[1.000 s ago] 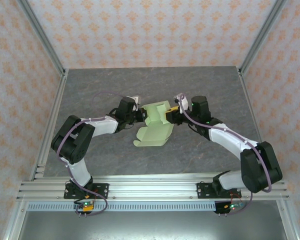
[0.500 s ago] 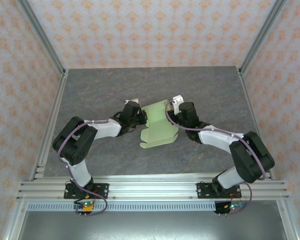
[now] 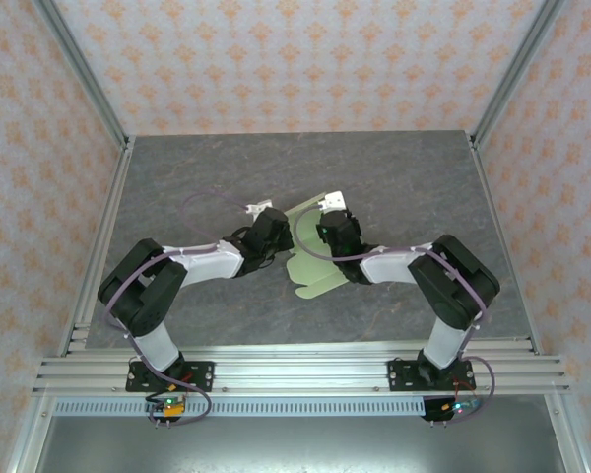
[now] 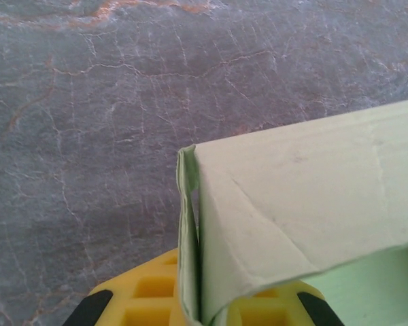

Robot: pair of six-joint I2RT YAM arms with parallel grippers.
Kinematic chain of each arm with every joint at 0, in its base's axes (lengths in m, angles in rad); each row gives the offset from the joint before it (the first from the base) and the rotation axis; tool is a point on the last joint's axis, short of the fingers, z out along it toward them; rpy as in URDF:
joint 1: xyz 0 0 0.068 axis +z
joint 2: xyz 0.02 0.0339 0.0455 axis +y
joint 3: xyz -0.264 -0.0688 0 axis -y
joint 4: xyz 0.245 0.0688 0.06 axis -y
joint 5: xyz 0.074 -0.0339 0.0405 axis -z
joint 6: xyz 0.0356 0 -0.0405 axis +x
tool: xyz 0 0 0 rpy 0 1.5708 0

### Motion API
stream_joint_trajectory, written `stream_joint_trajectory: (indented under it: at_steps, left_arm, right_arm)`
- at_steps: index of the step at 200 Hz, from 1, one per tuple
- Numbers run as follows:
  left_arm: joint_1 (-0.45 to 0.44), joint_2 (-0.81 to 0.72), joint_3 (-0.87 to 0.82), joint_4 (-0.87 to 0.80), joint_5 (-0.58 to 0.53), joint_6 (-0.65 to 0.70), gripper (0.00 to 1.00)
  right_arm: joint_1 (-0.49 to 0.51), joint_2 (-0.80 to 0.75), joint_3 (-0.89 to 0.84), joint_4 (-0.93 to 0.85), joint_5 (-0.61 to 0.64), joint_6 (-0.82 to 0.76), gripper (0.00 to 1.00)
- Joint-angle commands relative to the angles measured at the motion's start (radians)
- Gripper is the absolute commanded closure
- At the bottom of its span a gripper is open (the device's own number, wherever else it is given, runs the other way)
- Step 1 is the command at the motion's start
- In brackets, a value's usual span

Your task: Fold the paper box

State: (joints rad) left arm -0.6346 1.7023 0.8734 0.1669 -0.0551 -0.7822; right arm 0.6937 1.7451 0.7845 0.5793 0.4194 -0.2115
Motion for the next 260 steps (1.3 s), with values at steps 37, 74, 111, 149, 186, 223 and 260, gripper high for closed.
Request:
stream_joint_trajectory:
  at_steps: [37, 74, 111, 149, 186, 223, 260]
  left_arm:
    - [-0.011, -0.051, 0.024, -0.086, -0.060, -0.037, 1.00]
    - [-0.005, -0.038, 0.065, -0.140, -0.083, -0.002, 1.00]
    - [0.021, -0.021, 0.095, -0.162, -0.079, 0.029, 1.00]
    - [0.042, -0.021, 0.097, -0.160, -0.069, 0.059, 1.00]
    - [0.048, -0.045, 0.086, -0.128, -0.043, 0.164, 1.00]
    - [0.053, -0.063, 0.107, -0.167, -0.037, 0.205, 1.00]
    - [0.053, -0.046, 0.114, -0.169, -0.009, 0.188, 1.00]
  right_arm:
    - [-0.015, -0.010, 0.007, 0.069, 0.160, 0.011, 0.67]
    - [-0.057, -0.146, -0.069, 0.032, -0.143, 0.070, 0.48]
    - [-0.149, -0.357, -0.139, -0.080, -0.538, 0.097, 0.29]
    - [-0.303, -0.556, -0.197, -0.189, -0.847, 0.116, 0.22]
    - [-0.396, -0.587, -0.165, -0.256, -1.000, 0.103, 0.19]
    - [-0.390, -0.451, -0.076, -0.285, -1.061, 0.122, 0.22]
    - [-0.291, -0.335, 0.039, -0.394, -0.894, 0.008, 0.24]
